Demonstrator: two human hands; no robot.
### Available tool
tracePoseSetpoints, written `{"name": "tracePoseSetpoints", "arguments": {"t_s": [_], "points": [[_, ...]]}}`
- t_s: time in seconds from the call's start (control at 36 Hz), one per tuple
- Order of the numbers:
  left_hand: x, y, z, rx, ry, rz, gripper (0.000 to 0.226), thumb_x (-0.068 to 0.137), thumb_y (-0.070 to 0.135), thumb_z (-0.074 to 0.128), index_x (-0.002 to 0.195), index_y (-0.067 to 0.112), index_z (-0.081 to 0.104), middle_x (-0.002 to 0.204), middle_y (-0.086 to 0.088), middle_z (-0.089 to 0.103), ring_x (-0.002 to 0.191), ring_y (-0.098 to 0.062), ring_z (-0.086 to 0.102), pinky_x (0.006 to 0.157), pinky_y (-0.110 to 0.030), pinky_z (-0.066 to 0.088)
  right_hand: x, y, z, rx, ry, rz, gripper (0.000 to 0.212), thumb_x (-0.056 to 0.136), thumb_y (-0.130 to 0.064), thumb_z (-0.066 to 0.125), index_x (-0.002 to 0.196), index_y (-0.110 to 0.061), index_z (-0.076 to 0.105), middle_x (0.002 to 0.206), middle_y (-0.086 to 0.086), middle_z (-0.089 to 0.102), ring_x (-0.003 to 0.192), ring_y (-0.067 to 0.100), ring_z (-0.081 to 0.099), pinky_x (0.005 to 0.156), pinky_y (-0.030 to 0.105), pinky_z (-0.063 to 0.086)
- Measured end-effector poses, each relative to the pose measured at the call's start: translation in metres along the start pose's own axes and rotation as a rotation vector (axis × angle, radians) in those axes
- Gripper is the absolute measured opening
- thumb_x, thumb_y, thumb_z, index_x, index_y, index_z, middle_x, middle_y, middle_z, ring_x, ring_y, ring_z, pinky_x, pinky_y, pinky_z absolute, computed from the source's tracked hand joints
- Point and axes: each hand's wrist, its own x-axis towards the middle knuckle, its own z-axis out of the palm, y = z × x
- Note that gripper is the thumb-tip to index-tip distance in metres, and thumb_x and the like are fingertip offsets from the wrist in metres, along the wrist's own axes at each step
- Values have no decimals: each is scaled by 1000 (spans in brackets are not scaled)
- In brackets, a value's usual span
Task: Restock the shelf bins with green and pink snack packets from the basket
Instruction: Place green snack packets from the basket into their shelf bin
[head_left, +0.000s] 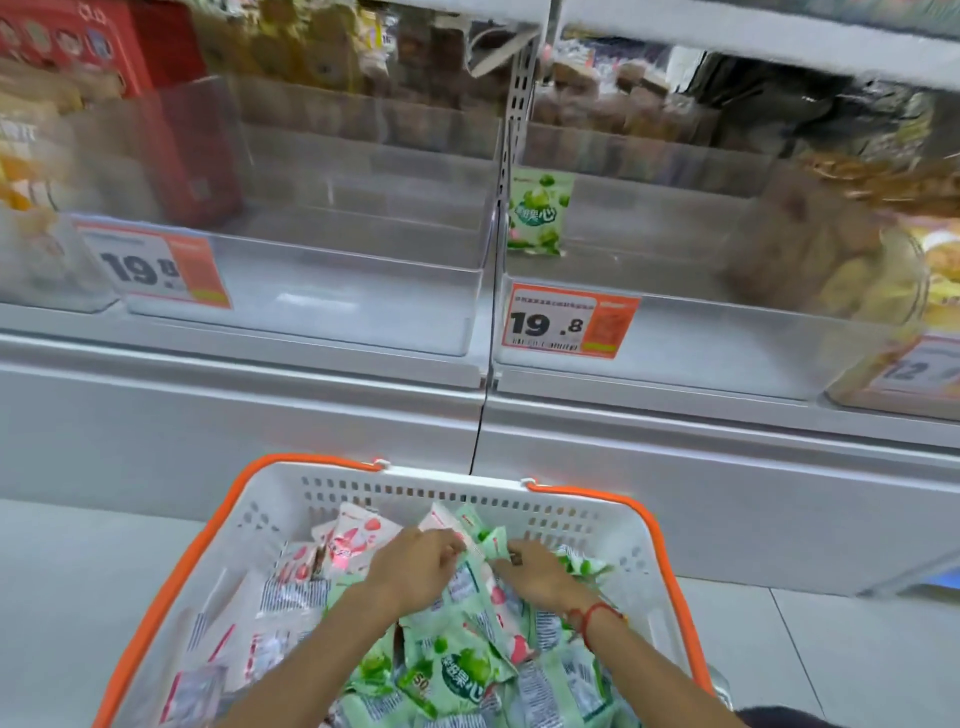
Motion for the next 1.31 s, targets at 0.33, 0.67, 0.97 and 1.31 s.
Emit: {"name": "tracePoseSetpoints", "arguments": {"t_s": [0.33,0.67,0.97,1.31], "points": [[-1,6,-61,-260,-15,11,29,93,31,58,122,28,57,118,10,60,98,-9,62,85,-27,50,0,-25,-70,-174,159,-160,45,87,-36,66,65,2,58,58,15,54,63,32,61,65,32,51],[-24,78,-162,-265,-242,365,48,81,31,75,124,21,58,118,6,61,100,-8,59,84,-15,46,-93,-134,-187,-219,-113,-448,15,86,-28,68,72,-26,71,60,-10,62,58,1,55,58,19,46],[-45,117,-211,-760,247,497,43,69,36,72,110,27,63,102,7,72,83,-4,69,61,-16,50,-149,-174,-225,281,120,-392,52,65,-37,73,112,-19,63,107,7,72,92,21,67,70,21,55],[18,122,-259,-384,644,237,55,92,54,45,141,28,42,140,12,48,120,-8,50,103,-38,40,-33,-193,-308,496,383,-97,35,88,-21,66,120,-8,58,114,9,66,96,21,62,61,22,52]]}}
